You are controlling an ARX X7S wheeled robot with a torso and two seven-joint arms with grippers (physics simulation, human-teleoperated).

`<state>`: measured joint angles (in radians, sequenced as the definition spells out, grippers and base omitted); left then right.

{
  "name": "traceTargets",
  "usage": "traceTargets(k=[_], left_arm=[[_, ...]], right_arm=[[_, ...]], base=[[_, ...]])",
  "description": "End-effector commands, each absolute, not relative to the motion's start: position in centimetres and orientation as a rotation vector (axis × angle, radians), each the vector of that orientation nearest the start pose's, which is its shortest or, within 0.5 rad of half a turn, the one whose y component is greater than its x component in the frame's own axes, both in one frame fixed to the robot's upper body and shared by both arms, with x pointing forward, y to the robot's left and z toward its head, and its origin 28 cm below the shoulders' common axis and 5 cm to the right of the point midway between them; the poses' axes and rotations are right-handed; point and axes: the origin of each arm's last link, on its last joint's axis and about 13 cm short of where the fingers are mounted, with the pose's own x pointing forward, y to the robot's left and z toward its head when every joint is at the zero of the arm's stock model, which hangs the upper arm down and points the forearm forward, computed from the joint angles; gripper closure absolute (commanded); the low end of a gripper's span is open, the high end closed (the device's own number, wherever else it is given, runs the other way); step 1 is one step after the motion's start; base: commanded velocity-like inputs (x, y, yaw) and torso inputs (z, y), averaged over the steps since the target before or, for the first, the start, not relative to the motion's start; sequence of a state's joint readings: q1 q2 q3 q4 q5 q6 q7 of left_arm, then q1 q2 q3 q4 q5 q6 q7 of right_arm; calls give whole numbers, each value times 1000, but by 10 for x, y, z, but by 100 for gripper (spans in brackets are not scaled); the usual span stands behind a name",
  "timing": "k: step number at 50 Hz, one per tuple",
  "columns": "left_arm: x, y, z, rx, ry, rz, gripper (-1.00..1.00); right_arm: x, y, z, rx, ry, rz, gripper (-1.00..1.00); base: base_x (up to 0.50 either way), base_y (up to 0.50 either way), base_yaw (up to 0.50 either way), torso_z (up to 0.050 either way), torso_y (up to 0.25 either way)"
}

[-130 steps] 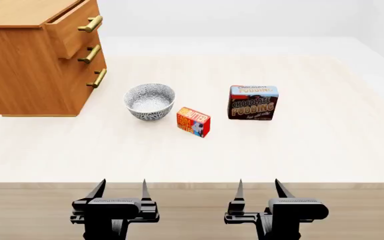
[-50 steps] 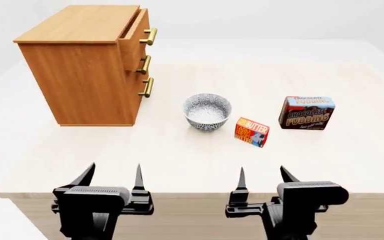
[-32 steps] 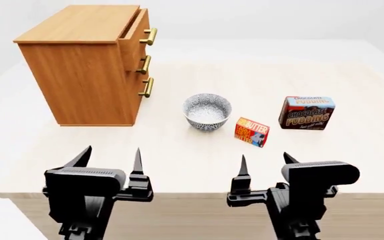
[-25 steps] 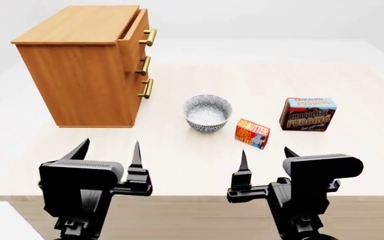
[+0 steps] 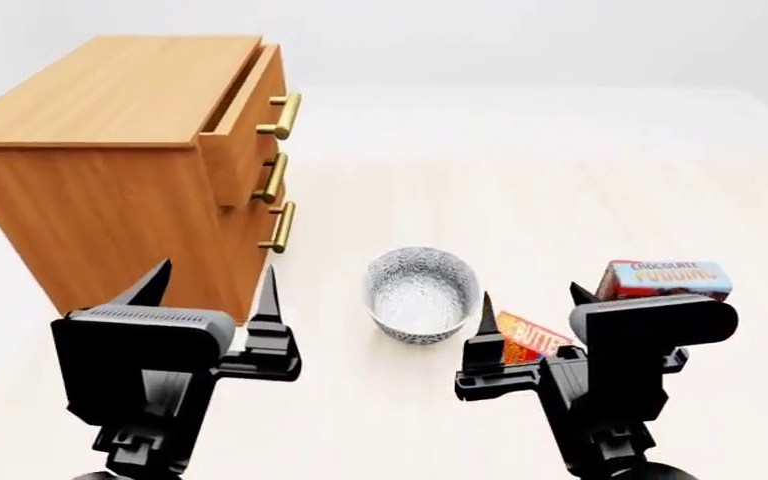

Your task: Put the butter at the back in the top drawer of the cabinet and close it.

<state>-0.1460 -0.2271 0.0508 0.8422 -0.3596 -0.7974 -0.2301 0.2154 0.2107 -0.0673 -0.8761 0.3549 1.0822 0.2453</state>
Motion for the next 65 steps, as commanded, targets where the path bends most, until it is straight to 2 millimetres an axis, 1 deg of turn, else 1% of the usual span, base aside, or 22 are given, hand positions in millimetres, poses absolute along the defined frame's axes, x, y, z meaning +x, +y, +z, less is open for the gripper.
traceTargets(k=[1,20,28,36,45,50,58,65], left_arm=[[189,210,157,-17,-155,-84,-100],[188,210,157,-16,-157,-86,-100],[188,210,157,-14,-155,-86,-100],[186,209,161,-9,-149,-90,-100],[184,207,174,10,-163,-99,-100],[183,205,185,17,-175,-102,-100],[185,205,202,20,-187,-113,-100],[190,209,222,7,-187,-122,-100]], right_arm=[[190,-97,155,-57,26,90,-100],[188,-96,155,-55,19,89,-100],[187,-97,154,-54,12,84,-100],[178,-97,153,-59,3,89,-100],[173,-100,150,-52,3,96,-100],[171,-102,149,-45,0,99,-100],[167,-104,148,-37,-4,100,-100],[166,-106,147,-31,-5,102,-100]], base=[[500,0,0,0,0],[500,0,0,0,1],[50,0,0,0,0],[0,0,0,0,0],[0,0,0,0,0],[0,0,0,0,0],[0,0,0,0,0],[0,0,0,0,0]])
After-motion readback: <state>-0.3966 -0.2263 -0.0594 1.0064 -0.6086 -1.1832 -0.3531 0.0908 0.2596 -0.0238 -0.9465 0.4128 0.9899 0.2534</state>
